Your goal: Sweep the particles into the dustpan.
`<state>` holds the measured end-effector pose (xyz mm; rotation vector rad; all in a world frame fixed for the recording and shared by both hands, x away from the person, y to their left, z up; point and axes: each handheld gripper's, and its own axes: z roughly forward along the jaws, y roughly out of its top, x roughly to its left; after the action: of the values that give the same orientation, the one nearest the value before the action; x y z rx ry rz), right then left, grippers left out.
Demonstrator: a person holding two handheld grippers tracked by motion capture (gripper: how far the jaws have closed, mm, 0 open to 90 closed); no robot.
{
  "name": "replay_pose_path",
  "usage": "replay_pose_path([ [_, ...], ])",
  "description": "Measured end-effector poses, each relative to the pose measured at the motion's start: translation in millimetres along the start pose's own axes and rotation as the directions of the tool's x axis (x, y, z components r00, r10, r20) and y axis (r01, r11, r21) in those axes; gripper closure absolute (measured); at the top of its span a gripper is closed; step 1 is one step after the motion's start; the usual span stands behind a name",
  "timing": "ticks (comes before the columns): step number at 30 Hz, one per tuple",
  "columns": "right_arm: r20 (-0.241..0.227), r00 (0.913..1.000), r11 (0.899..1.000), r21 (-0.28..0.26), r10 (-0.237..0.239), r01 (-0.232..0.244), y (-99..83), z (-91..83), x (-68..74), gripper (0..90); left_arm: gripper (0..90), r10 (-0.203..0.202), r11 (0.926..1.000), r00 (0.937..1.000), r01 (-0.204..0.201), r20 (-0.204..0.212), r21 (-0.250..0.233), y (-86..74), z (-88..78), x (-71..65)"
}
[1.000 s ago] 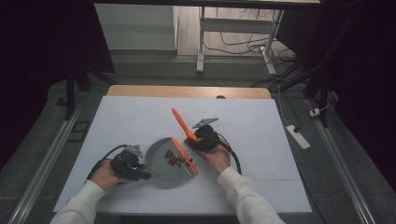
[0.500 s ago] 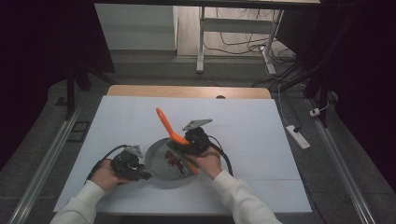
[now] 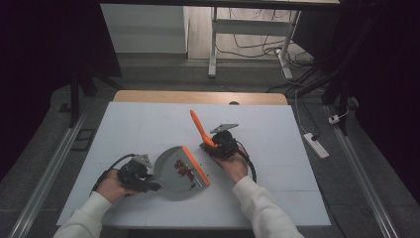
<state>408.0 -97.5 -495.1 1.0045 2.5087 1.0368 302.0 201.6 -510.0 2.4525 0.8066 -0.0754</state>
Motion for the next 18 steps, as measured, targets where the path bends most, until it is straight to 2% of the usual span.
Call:
replay_pose_path([
  [2, -0.004, 0.9999, 1.0, 0.021, -0.01, 0.01, -2.8, 6.2, 4.6, 70.6, 61.4, 0.0, 1.0, 1.0, 0.0, 0.0, -0.001, 0.0, 0.0, -0.1],
  [3, -0.014, 0.9999, 1.0, 0.009, -0.008, 0.008, -3.0, 7.0, 8.0, 70.6, 61.4, -0.001, 1.0, 1.0, 0.001, 0.0, 0.0, 0.0, 0.0, -0.1],
  [4, -0.021, 0.9997, 1.0, 0.019, -0.012, 0.012, -2.4, 7.7, 12.3, 70.6, 61.4, -0.001, 1.0, 1.0, 0.001, 0.0, -0.001, 0.0, 0.1, -0.1],
  [5, -0.04, 0.999, 1.0, 0.016, -0.02, 0.02, -2.0, 8.5, 17.0, 70.6, 61.4, -0.006, 1.0, 1.0, 0.006, -0.001, -0.004, 0.0, 0.4, -0.5],
  [7, -0.099, 0.995, 1.0, 0.016, 0.004, -0.002, -2.6, 10.9, 28.8, 70.6, 61.4, 0.0, 1.0, 1.0, 0.0, -0.001, 0.001, 0.0, 0.1, -0.2],
  [9, -0.105, 0.9944, 1.0, 0.003, -0.014, 0.014, -1.7, 11.7, 41.3, 70.5, 61.4, 0.001, 1.0, 1.0, -0.001, 0.0, 0.001, -0.2, 0.0, -0.1],
  [10, -0.122, 0.9925, 1.0, -0.015, -0.013, 0.011, -0.8, 10.3, 45.9, 70.6, 61.4, 0.0, 1.0, 1.0, 0.0, 0.0, -0.001, -0.1, 0.1, -0.2],
  [12, -0.241, 0.9691, 0.998, -0.023, 0.053, -0.06, 2.1, 8.2, 49.6, 70.6, 61.4, 0.002, 1.0, 1.0, -0.002, -0.003, -0.001, -0.1, -0.1, -0.2],
  [13, -0.255, 0.9655, 0.998, -0.033, 0.051, -0.061, 3.7, 6.8, 53.2, 70.6, 61.4, 0.002, 1.0, 1.0, -0.002, -0.001, -0.001, -0.1, 0.0, -0.1],
  [16, -0.256, 0.9664, 0.997, -0.067, 0.016, -0.034, 8.2, -0.3, 57.9, 70.5, 61.4, -0.003, 1.0, 1.0, 0.003, -0.001, -0.005, -0.2, 0.3, -0.5],
  [18, -0.233, 0.9725, 0.995, -0.094, 0.01, -0.033, 11.1, -6.9, 53.0, 70.5, 61.4, -0.003, 1.0, 1.0, 0.003, -0.001, -0.005, -0.3, 0.2, -0.5],
])
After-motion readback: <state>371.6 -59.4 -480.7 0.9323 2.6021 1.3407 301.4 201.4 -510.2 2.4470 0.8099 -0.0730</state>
